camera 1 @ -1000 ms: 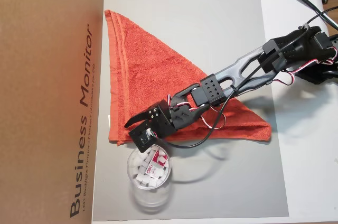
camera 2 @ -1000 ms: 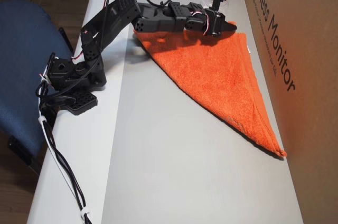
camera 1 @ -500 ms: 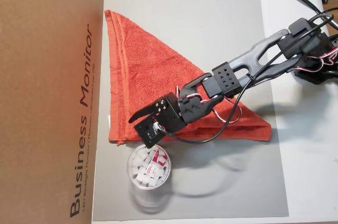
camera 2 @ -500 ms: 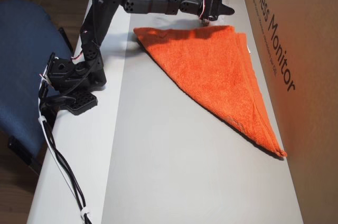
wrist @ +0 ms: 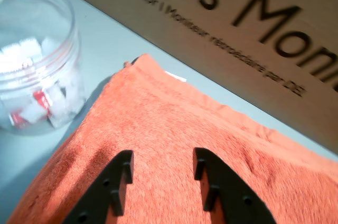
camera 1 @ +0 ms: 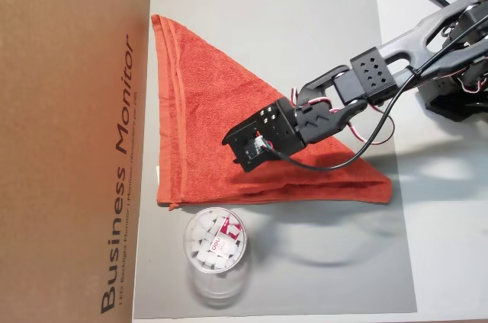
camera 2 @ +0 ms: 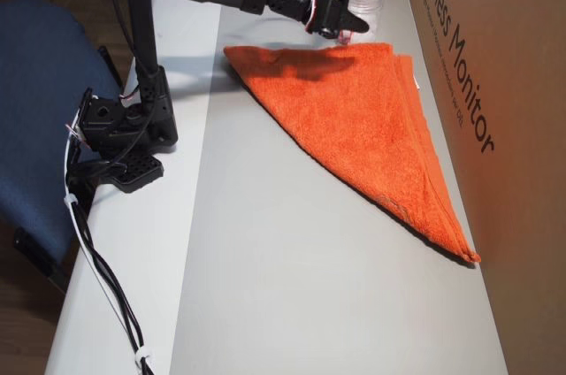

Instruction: Fold the blanket.

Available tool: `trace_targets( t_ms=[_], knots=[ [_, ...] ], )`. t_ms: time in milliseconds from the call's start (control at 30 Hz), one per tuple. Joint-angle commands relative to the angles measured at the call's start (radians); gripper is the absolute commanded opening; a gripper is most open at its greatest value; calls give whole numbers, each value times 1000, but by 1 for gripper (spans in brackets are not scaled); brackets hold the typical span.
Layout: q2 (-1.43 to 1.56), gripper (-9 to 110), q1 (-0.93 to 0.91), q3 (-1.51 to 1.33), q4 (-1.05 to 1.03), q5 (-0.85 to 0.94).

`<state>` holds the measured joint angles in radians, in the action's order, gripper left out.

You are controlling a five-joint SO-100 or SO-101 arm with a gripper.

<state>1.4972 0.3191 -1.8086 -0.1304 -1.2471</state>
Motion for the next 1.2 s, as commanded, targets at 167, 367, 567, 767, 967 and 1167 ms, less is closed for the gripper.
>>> trace_targets(
  t_ms=[167, 367, 567, 767, 967, 1167],
  knots=[
    [322, 10, -31, -252, 5, -196],
    [494, 10, -29, -426, 3, -311],
    [604, 10, -28, -520, 3, -411],
    [690, 10, -21, -528, -137, -540],
    [787, 10, -11, -531, -357, -719],
    [868, 10, 31, -541, -560, -940]
  ],
)
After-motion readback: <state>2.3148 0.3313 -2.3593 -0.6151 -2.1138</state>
